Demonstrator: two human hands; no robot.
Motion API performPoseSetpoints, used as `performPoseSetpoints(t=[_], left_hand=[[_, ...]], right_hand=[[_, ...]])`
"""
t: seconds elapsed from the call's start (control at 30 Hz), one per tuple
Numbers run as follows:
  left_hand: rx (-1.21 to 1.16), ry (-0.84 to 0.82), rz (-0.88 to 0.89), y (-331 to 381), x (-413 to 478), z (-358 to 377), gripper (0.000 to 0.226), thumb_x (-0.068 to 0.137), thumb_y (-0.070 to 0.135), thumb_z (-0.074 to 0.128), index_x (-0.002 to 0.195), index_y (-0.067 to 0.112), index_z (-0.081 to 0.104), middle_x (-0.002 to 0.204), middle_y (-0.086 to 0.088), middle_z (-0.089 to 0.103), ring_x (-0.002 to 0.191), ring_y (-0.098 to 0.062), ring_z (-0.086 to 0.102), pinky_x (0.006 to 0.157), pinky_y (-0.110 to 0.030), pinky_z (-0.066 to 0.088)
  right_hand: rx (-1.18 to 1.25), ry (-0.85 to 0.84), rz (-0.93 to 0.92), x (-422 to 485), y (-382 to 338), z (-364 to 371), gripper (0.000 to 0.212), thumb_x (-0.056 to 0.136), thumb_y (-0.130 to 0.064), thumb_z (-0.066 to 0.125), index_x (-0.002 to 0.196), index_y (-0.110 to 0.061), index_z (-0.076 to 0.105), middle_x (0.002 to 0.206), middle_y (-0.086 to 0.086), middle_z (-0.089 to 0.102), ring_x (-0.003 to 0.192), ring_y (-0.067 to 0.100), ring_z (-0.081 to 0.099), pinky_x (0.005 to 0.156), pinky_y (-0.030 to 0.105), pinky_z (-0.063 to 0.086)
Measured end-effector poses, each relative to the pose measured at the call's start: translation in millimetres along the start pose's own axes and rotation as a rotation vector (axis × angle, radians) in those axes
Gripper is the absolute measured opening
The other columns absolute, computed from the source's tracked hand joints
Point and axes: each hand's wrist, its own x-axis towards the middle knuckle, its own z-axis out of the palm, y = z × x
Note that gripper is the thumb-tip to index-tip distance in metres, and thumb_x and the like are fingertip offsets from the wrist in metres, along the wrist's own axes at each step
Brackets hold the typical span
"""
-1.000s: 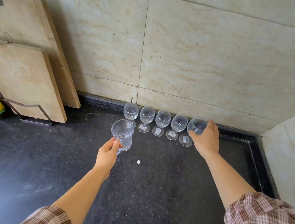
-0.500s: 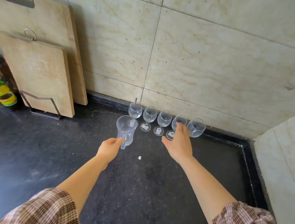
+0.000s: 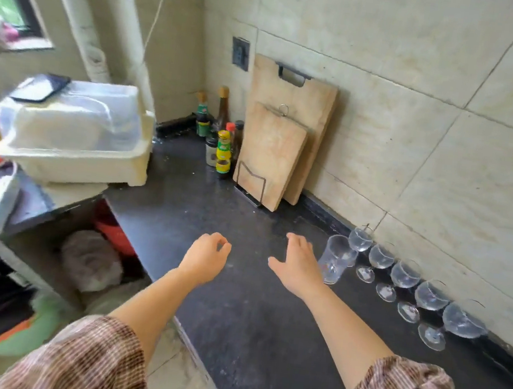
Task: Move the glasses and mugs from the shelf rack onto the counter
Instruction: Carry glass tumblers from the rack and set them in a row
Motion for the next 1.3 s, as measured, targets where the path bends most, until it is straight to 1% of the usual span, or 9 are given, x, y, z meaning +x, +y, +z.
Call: performPoseSetpoints(t=[0.13, 0.23, 0.37, 0.5, 0.67, 0.93, 1.03, 1.17, 1.3], left_hand=[[0.083, 0.144, -0.021, -50.2, -37.6, -52.5, 0.027, 0.094, 0.027, 0.045, 0.107, 0.013, 0.063, 0.113, -0.015, 0.061, 0.097, -0.032, 0.061, 0.082, -0.031, 0.043], [0.148, 0.247, -0.064, -89.6, -70.5, -94.1, 0.028, 0.094, 0.028, 0.047, 0.114, 0.016, 0.061, 0.121, -0.013, 0.057, 0.111, -0.033, 0.054, 0.095, -0.037, 0.043], [0.226, 0.386, -0.160, -145.8, -116.3, -154.6, 0.035, 0.094, 0.036, 0.046, 0.122, 0.019, 0.056, 0.129, -0.006, 0.051, 0.119, -0.028, 0.048, 0.097, -0.040, 0.044], [0.273, 0.488, -0.285, -208.4, -165.7, -216.9, 0.038, 0.093, 0.039, 0.045, 0.125, 0.019, 0.053, 0.131, -0.007, 0.049, 0.120, -0.029, 0.046, 0.095, -0.045, 0.046], [0.302, 0.548, -0.367, -300.8, -239.7, -297.8, 0.038, 0.095, 0.035, 0.042, 0.128, 0.019, 0.052, 0.135, -0.004, 0.047, 0.121, -0.027, 0.044, 0.093, -0.043, 0.045], [0.304, 0.671, -0.590, -433.4, -360.9, -413.3, 0.041, 0.095, 0.033, 0.042, 0.130, 0.014, 0.048, 0.134, -0.011, 0.047, 0.122, -0.030, 0.043, 0.097, -0.045, 0.043], [0.312, 0.697, -0.663, -468.0, -389.9, -448.6, 0.041, 0.095, 0.034, 0.042, 0.130, 0.015, 0.047, 0.135, -0.010, 0.045, 0.123, -0.030, 0.042, 0.096, -0.045, 0.043], [0.341, 0.787, -0.725, -522.1, -420.7, -507.1, 0.038, 0.094, 0.034, 0.043, 0.127, 0.016, 0.050, 0.133, -0.009, 0.046, 0.120, -0.029, 0.043, 0.095, -0.044, 0.043], [0.337, 0.861, -0.765, -576.3, -434.0, -565.3, 0.037, 0.094, 0.035, 0.042, 0.125, 0.017, 0.050, 0.133, -0.009, 0.047, 0.120, -0.030, 0.044, 0.096, -0.043, 0.042]], right_hand=[[-0.043, -0.083, -0.200, -2.9, -77.8, 28.9, 0.071, 0.091, -0.041, 0.059, 0.146, -0.010, 0.027, 0.150, 0.007, 0.034, 0.136, 0.026, 0.030, 0.102, 0.038, 0.039], [-0.082, -0.115, -0.360, -12.8, -139.4, 49.6, 0.065, 0.090, -0.042, 0.057, 0.142, -0.012, 0.034, 0.146, 0.007, 0.038, 0.132, 0.026, 0.035, 0.099, 0.040, 0.041], [-0.160, -0.169, -0.574, -35.0, -226.0, 78.7, 0.064, 0.089, -0.044, 0.056, 0.141, -0.011, 0.036, 0.144, 0.009, 0.040, 0.130, 0.029, 0.036, 0.100, 0.043, 0.041], [-0.212, -0.201, -0.739, -71.0, -320.5, 112.8, 0.065, 0.088, -0.045, 0.056, 0.141, -0.012, 0.037, 0.142, 0.010, 0.041, 0.129, 0.029, 0.038, 0.101, 0.043, 0.041], [-0.180, -0.230, -0.875, -134.0, -447.6, 163.3, 0.065, 0.089, -0.045, 0.056, 0.141, -0.010, 0.037, 0.141, 0.011, 0.041, 0.131, 0.030, 0.036, 0.104, 0.044, 0.039], [-0.127, -0.302, -1.092, -226.2, -635.7, 235.1, 0.068, 0.090, -0.041, 0.058, 0.144, -0.008, 0.033, 0.143, 0.012, 0.041, 0.131, 0.030, 0.037, 0.106, 0.040, 0.036], [-0.142, -0.290, -1.176, -250.1, -692.3, 253.3, 0.069, 0.089, -0.039, 0.059, 0.144, -0.007, 0.033, 0.143, 0.013, 0.040, 0.132, 0.031, 0.036, 0.108, 0.042, 0.036], [-0.159, -0.255, -1.303, -277.9, -776.4, 280.6, 0.066, 0.089, -0.039, 0.059, 0.142, -0.009, 0.034, 0.140, 0.012, 0.042, 0.129, 0.032, 0.037, 0.102, 0.044, 0.040], [-0.158, -0.255, -1.397, -292.0, -859.3, 310.9, 0.066, 0.087, -0.038, 0.061, 0.140, -0.009, 0.035, 0.139, 0.013, 0.042, 0.128, 0.032, 0.037, 0.101, 0.044, 0.041]])
